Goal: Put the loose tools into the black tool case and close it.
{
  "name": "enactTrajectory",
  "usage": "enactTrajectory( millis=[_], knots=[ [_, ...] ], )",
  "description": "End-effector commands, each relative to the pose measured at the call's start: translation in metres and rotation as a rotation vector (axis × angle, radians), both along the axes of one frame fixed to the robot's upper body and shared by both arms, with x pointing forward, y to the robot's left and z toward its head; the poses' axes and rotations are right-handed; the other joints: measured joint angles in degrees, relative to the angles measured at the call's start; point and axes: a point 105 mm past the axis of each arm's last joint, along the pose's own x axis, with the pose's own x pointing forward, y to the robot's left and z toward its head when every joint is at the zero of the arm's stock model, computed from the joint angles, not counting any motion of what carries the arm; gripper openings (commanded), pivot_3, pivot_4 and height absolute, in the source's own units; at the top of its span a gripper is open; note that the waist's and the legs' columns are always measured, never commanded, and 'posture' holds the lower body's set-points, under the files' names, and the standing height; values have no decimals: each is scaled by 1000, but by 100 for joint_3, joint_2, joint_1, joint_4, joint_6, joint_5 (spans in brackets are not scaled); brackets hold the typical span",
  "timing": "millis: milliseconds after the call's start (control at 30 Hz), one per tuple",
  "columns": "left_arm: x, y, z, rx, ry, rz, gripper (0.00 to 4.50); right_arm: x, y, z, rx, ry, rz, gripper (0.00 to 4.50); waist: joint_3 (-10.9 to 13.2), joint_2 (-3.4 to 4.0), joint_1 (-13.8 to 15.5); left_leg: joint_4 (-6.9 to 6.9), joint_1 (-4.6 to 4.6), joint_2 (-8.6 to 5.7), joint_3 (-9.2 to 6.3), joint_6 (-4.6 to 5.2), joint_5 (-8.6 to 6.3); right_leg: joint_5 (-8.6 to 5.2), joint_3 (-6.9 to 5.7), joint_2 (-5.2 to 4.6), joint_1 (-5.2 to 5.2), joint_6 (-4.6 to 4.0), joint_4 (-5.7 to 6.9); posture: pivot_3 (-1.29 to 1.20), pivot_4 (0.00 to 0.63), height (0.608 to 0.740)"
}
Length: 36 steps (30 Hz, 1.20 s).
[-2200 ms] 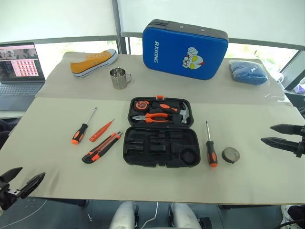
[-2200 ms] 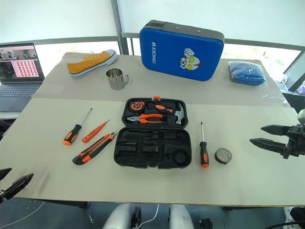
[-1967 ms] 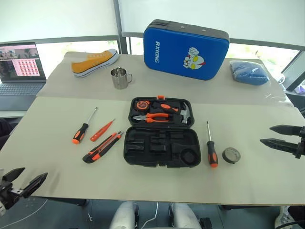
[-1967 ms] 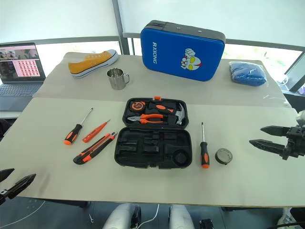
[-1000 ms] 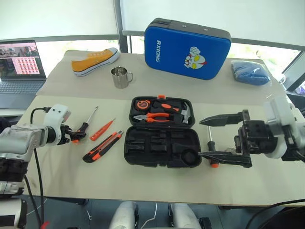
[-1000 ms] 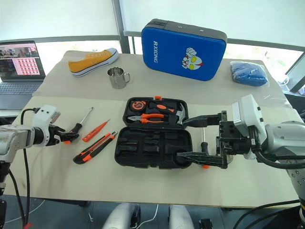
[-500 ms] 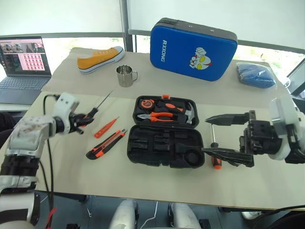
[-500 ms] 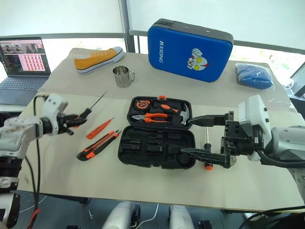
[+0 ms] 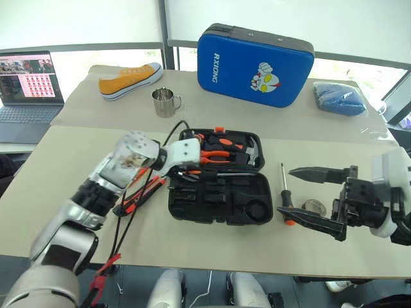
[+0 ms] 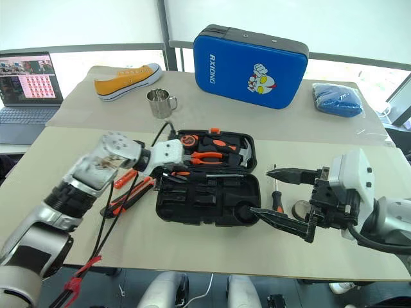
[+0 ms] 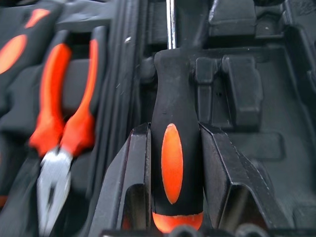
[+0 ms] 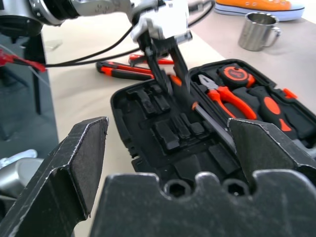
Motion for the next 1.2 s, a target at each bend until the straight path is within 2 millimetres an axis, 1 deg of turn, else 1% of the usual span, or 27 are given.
enactTrajectory(
  millis=[33, 167, 267, 467, 600, 667, 700, 800, 833, 867, 967, 1033, 1067, 1100, 1133, 1167, 1200],
  knots=[
    [6, -3, 3, 31, -54, -26, 904, -5, 2, 7, 8, -40, -16, 4500, 0, 0, -3, 0, 0, 2, 0, 0, 0, 0, 1, 0, 0, 0, 1, 0, 150, 739],
    [12, -4, 0, 35, -68, -21, 904, -5, 2, 7, 10, -44, -32, 4500, 0, 0, 27, 5, -2, 9, -1, 0, 0, 0, 0, 0, 0, 1, 1, 0, 150, 739],
    [11, 1, -2, 57, -60, -28, 904, -4, 1, 8, 11, -48, -40, 4500, 0, 0, 36, 8, -3, 10, -1, 1, 0, -1, -1, 0, 1, 2, 1, 0, 150, 739],
    [17, 6, -1, 79, -99, -23, 904, -3, 2, 9, 14, -54, -42, 4500, 0, 0, 36, 9, -3, 11, -1, 1, 0, -1, -1, 0, 1, 2, 3, 0, 150, 739],
    [16, 7, 0, 72, -81, -23, 904, -2, 3, 9, 16, -56, -39, 4500, 0, 0, 36, 13, -3, 11, -1, 1, 0, -1, -1, 0, 2, 2, 4, 0, 150, 739],
    [16, 6, 1, 67, -75, -13, 1904, -1, 3, 10, 16, -56, -36, 4500, 0, 0, 35, 13, -3, 12, -1, 1, 0, -1, -1, 0, 2, 2, 5, 0, 150, 739],
    [15, 6, 3, 64, -72, -15, 2072, 0, 3, 10, 17, -55, -35, 4500, 0, 0, 35, 13, -3, 12, -1, 1, 0, -1, -1, 0, 2, 2, 5, 0, 150, 739],
    [11, 4, 12, 47, -69, -35, 3125, 0, 3, 9, 17, -53, -31, 4500, 0, 0, 40, 24, -3, 12, -3, 1, 0, -1, -2, 0, 5, 2, 9, 0, 150, 739],
    [10, 4, 14, 43, -73, -43, 3556, 0, 3, 9, 17, -52, -30, 4500, 0, 0, 42, 31, -6, 12, -6, 1, -1, -1, -4, 1, 5, 2, 12, 0, 150, 739],
    [11, 1, 20, 27, -86, -45, 3798, 1, 4, 9, 18, -49, -28, 4500, 0, 0, 43, 37, -8, 14, -6, 3, -2, -1, -5, 1, 5, 2, 13, 0, 150, 739],
    [10, -6, 30, -7, -107, -64, 3798, 2, 5, 7, 22, -44, -23, 4500, 0, 0, 44, 49, -10, 16, -7, 7, -4, -1, -6, 2, 8, 4, 16, 0, 150, 739],
    [9, -10, 32, -18, -110, -75, 3798, 3, 6, 7, 24, -42, -21, 4500, 0, 0, 43, 50, -10, 16, -7, 7, -4, 0, -5, 2, 9, 5, 16, 0, 150, 739],
    [9, -11, 32, -20, -111, -78, 3250, 2, 6, 6, 25, -41, -19, 4500, 0, 0, 44, 50, -10, 16, -7, 8, -4, 0, -5, 3, 9, 5, 16, 0, 150, 739],
    [8, -12, 30, -8, -111, -90, 3040, 2, 6, 6, 25, -41, -17, 4500, 0, 0, 42, 50, -10, 16, -7, 8, -5, 0, -5, 3, 9, 5, 16, 0, 150, 739],
    [8, -13, 27, 4, -108, -102, 2588, 2, 6, 6, 25, -41, -16, 4500, 0, 0, 40, 50, -10, 16, -7, 8, -5, 0, -5, 3, 9, 5, 16, 0, 150, 739],
    [7, -13, 25, 13, -106, -111, 2284, 2, 7, 6, 24, -41, -16, 4500, 0, 0, 39, 50, -10, 16, -7, 8, -5, 0, -5, 5, 9, 5, 16, 0, 150, 739],
    [7, -13, 23, 20, -106, -117, 1851, 3, 7, 6, 24, -40, -15, 4500, 0, 0, 39, 50, -10, 17, -7, 8, -5, 0, -5, 6, 8, 5, 16, 0, 150, 739]
  ],
)
